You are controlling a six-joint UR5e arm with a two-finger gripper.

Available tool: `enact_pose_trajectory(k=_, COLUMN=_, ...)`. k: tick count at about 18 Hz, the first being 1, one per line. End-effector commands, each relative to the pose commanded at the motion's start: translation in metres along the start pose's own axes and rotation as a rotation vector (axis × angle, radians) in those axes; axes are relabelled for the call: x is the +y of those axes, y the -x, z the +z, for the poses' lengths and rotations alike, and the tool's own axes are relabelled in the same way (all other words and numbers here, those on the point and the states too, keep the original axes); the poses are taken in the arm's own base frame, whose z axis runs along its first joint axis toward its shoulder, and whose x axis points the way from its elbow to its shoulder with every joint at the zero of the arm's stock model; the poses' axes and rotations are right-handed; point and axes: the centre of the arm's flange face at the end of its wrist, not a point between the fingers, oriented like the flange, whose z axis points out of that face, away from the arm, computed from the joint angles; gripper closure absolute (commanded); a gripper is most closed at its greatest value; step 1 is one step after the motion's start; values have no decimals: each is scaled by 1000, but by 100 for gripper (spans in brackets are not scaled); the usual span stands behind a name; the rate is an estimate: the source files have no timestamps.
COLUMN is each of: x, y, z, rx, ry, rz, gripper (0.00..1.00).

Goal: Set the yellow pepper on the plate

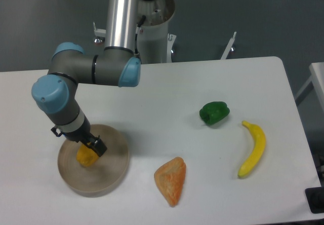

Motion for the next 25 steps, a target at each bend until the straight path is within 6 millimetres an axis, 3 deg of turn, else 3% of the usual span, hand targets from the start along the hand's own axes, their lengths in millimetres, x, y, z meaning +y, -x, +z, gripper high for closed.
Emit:
enact_pose_trajectory(k=5, x=52, y=93, z=-7, rx=-28, ry=2, rz=135, gripper=0)
enact_pose_trajectory(k=8, x=79, y=135, z=-1, rx=-33, ry=13, rz=209, gripper=0)
enact_pose_trajectory(k=12, x=104, y=173, z=1, rx=-42, ry=19, rz=267, gripper=0)
enact_pose_trajectory(k=17, x=115, y=195, z=12, rx=-43, ry=26, rz=289, gripper=0)
enact_pose_trajectory(k=25, x=115, y=202, z=21, rx=-60, ry=18, rz=285, gripper=0)
